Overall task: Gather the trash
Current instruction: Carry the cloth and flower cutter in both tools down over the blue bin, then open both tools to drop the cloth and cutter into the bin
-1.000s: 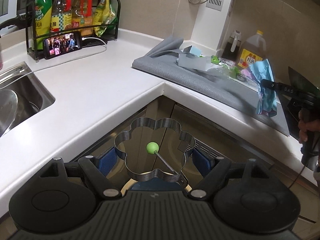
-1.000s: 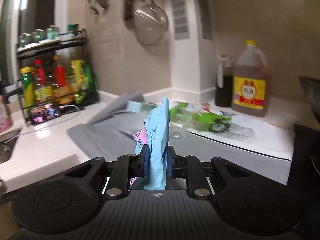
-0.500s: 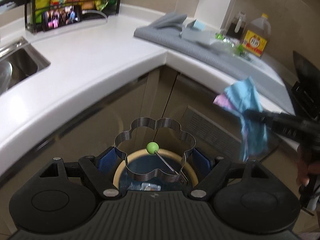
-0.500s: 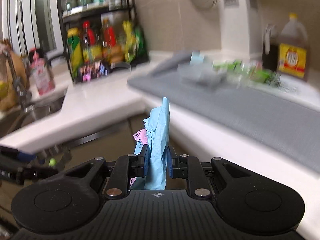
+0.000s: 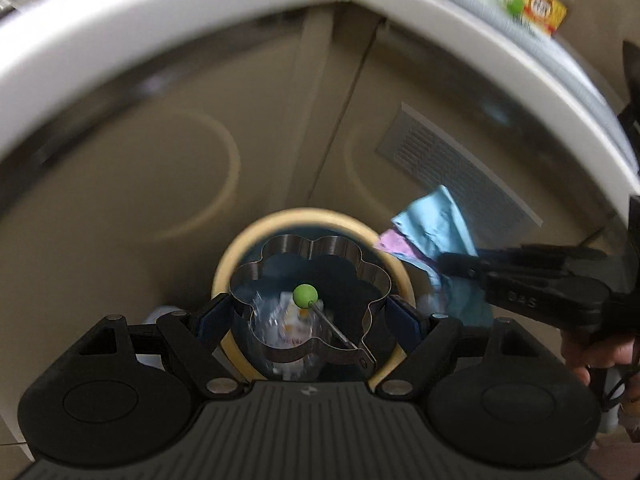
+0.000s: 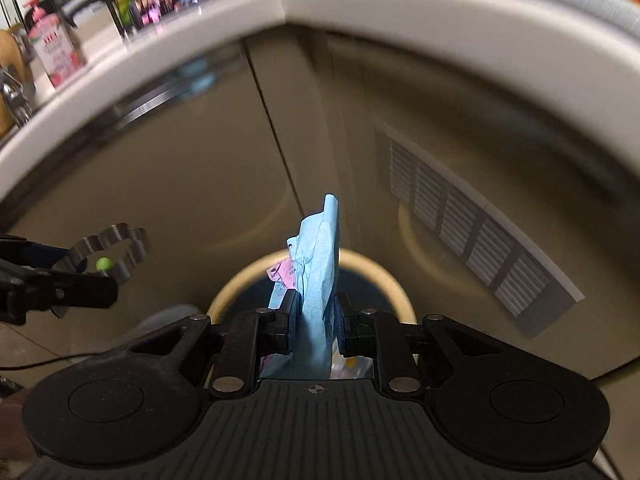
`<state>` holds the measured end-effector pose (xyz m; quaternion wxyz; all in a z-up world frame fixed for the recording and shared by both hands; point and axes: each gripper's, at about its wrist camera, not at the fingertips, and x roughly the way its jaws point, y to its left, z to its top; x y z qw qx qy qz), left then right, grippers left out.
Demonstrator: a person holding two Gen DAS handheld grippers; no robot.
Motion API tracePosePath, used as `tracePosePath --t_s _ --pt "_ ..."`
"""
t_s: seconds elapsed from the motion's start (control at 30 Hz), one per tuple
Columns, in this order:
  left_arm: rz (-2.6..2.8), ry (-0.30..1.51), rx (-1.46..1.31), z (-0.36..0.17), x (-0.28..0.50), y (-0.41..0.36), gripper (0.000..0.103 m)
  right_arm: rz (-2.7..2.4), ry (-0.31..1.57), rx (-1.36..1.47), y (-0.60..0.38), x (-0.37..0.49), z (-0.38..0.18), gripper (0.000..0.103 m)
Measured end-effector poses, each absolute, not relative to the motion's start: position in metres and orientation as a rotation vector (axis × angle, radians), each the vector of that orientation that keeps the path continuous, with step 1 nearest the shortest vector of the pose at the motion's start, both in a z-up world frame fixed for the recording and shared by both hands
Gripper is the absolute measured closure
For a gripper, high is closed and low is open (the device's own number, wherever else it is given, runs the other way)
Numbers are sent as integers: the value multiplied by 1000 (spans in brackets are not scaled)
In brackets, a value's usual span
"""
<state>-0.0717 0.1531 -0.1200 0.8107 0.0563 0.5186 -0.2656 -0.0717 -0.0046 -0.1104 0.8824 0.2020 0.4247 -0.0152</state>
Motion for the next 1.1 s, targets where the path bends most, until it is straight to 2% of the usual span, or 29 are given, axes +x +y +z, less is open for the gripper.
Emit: tracePosePath --t_s 0.57,0.77,1.1 --pt "-550 1414 355 -269 -16 94 17 -7 1212 375 26 5 -235 83" --pt "-545 1452 413 -292 -7 80 17 -15 1250 367 30 13 -253 83" --pt "-542 1469 480 -308 -6 66 17 -29 1282 343 40 28 -251 82"
